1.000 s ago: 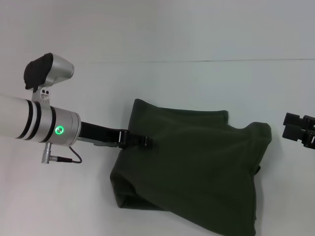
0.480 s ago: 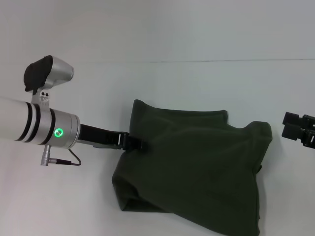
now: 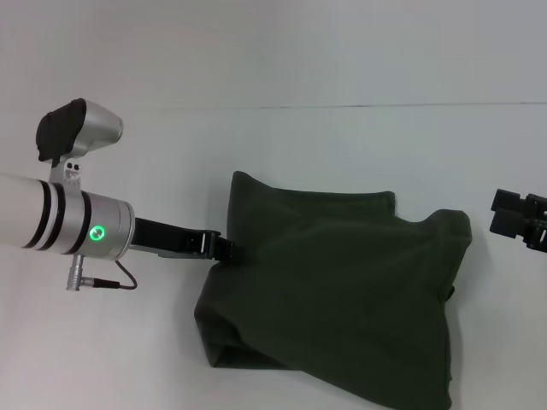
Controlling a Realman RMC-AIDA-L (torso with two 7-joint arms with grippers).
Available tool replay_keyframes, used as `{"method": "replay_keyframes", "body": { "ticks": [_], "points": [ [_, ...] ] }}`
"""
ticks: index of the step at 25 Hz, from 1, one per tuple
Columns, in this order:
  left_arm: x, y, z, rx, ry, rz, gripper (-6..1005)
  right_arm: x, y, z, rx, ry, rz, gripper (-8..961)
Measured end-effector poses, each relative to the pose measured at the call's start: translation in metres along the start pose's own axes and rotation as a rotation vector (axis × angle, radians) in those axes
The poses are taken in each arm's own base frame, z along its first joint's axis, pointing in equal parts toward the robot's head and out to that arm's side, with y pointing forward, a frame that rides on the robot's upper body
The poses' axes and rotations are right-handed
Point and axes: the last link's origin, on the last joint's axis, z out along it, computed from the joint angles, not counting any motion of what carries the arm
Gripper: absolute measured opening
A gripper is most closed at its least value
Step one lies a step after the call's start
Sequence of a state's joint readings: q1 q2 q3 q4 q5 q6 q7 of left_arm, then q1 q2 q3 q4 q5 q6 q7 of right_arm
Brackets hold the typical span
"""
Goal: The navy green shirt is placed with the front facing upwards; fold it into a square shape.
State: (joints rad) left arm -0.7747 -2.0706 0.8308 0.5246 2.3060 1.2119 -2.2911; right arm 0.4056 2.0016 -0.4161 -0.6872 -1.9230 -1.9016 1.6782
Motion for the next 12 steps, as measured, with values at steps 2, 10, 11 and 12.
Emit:
{"method": "replay_keyframes", "body": {
  "ticks": [2,10,11,12],
  "points": [
    [-0.0004,0.0001,0.0002,-0.001,0.001,0.004,207,-0.0004,-0.0001,0.0001,0.001,-0.001,0.0,774],
    [0.0007,0.0002,-0.0001,-0.005,0.012,0.013,162,-0.0029,-0.0008,0.0024,-0.002,-0.003,-0.001,774],
    [0.001,0.0001,-0.0003,-0.006,0.015,0.012,154,-0.0034,-0.0009,0.0028,-0.003,-0.003,-0.002,774],
    [0.0015,0.0001,-0.0006,-0.005,0.017,0.012,146,-0.0037,-0.001,0.0032,-0.003,-0.003,-0.002,774]
  ]
}}
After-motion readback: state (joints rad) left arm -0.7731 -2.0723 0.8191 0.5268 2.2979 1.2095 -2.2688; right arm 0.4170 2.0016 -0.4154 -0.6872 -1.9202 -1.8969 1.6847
